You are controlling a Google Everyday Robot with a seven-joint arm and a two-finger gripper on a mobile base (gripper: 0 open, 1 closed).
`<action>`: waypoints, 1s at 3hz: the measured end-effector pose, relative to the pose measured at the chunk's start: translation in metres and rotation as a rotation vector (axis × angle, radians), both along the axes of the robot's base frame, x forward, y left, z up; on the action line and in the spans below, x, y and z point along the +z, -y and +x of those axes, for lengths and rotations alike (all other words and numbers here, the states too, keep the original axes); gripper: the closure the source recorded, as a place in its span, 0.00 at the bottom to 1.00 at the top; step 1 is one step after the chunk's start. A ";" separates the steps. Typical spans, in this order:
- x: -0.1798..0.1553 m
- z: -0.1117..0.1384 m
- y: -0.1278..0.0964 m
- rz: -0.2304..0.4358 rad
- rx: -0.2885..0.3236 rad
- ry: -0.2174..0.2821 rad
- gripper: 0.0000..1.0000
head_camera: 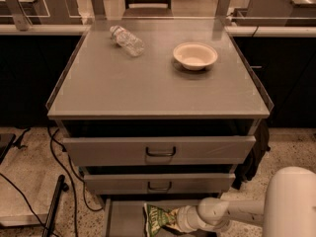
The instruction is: Place green jalapeno chip bag into bottom drawer
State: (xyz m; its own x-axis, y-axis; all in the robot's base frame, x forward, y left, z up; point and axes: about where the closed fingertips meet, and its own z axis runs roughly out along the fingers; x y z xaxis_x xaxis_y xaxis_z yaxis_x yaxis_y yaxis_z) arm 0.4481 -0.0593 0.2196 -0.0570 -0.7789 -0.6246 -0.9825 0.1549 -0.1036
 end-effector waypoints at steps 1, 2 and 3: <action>-0.017 0.010 0.002 -0.022 -0.008 0.000 1.00; -0.040 0.017 0.007 -0.045 -0.030 -0.014 1.00; -0.055 0.022 0.011 -0.067 -0.049 -0.015 1.00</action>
Offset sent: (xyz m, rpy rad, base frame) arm 0.0272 -0.0170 -0.0661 -0.0756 0.0288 -0.0621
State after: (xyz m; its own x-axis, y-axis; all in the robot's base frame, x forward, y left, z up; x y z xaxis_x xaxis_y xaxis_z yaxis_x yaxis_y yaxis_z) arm 0.4699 -0.0708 0.1645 -0.1051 -0.8150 -0.5698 -0.9755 0.1959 -0.1003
